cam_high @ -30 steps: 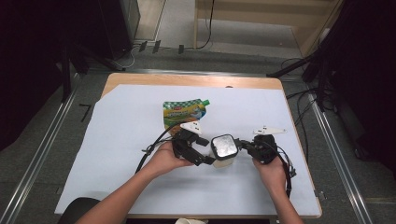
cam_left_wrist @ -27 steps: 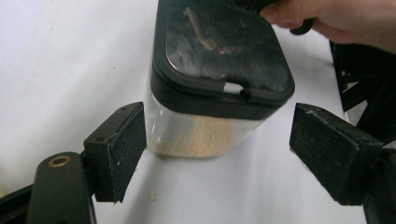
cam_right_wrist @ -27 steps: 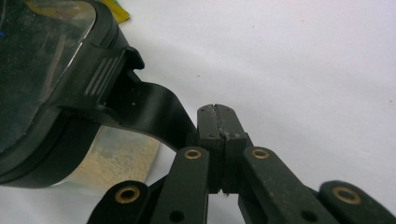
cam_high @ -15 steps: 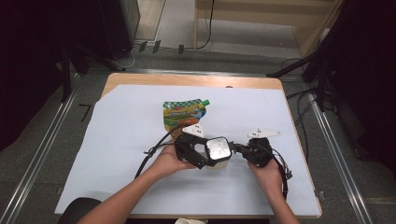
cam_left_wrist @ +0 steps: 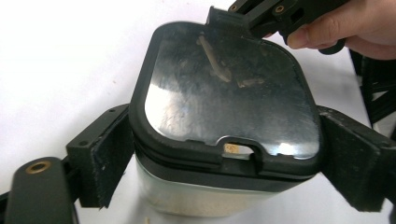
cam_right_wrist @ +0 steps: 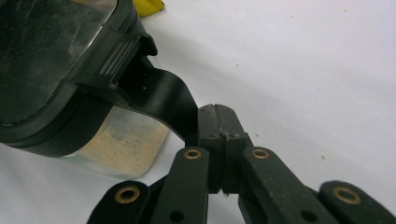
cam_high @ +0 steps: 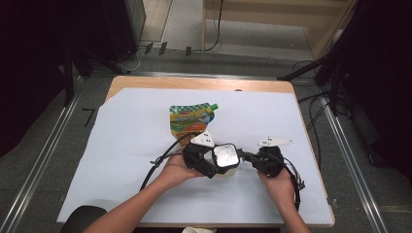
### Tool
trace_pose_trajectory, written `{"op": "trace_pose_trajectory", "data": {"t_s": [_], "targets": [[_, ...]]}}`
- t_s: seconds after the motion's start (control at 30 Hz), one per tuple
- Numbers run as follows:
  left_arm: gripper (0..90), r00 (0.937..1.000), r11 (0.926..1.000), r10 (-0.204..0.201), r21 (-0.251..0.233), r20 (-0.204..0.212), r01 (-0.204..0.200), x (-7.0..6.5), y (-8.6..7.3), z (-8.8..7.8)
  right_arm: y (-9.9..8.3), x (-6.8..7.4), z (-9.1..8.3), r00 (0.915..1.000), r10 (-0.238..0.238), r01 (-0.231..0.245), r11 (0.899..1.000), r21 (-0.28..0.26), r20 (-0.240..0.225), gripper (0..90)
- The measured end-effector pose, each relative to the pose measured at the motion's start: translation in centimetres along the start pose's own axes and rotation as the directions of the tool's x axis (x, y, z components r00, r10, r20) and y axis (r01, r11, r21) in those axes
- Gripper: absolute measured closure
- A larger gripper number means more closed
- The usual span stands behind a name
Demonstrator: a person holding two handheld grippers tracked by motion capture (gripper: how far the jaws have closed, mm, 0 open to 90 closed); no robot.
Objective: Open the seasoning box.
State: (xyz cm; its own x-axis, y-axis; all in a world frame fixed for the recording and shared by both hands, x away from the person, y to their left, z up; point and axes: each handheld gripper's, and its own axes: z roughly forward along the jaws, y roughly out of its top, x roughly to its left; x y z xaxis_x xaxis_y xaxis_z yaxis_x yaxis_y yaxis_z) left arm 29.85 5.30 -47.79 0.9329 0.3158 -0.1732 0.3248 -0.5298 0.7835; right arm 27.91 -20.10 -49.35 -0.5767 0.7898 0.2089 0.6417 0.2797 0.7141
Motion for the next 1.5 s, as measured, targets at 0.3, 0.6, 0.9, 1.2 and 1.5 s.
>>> {"op": "trace_pose_trajectory", "data": {"t_s": [0.3,0.6,0.9,1.2,1.5], "targets": [[15.3,0.9980,0.9990,0.045,0.002,-0.044,-0.045,-0.6,0.2,-0.2,0.1,0.0,0.0,0.9999,0.014,-0.014,1.000,-0.014,0.003,90.0],[16.5,0.9952,0.9966,0.081,0.022,-0.056,-0.079,-1.0,0.4,-0.6,0.1,0.2,0.1,0.9998,0.021,-0.021,1.000,-0.011,-0.001,90.0],[16.6,0.9957,0.9969,0.076,0.024,-0.053,-0.075,-1.2,0.5,-0.7,0.0,0.5,0.0,0.9998,0.019,-0.019,1.000,-0.004,0.006,90.0],[17.2,0.9965,0.9978,0.067,-0.003,-0.051,-0.067,-1.7,1.2,-1.2,-0.1,0.7,0.0,0.9999,0.012,-0.012,1.000,0.002,0.005,90.0],[17.2,0.9968,0.9982,0.059,-0.006,-0.053,-0.059,-1.9,1.9,-1.6,-0.2,0.9,-0.1,0.9998,0.015,-0.015,1.000,0.004,0.009,90.0]]}}
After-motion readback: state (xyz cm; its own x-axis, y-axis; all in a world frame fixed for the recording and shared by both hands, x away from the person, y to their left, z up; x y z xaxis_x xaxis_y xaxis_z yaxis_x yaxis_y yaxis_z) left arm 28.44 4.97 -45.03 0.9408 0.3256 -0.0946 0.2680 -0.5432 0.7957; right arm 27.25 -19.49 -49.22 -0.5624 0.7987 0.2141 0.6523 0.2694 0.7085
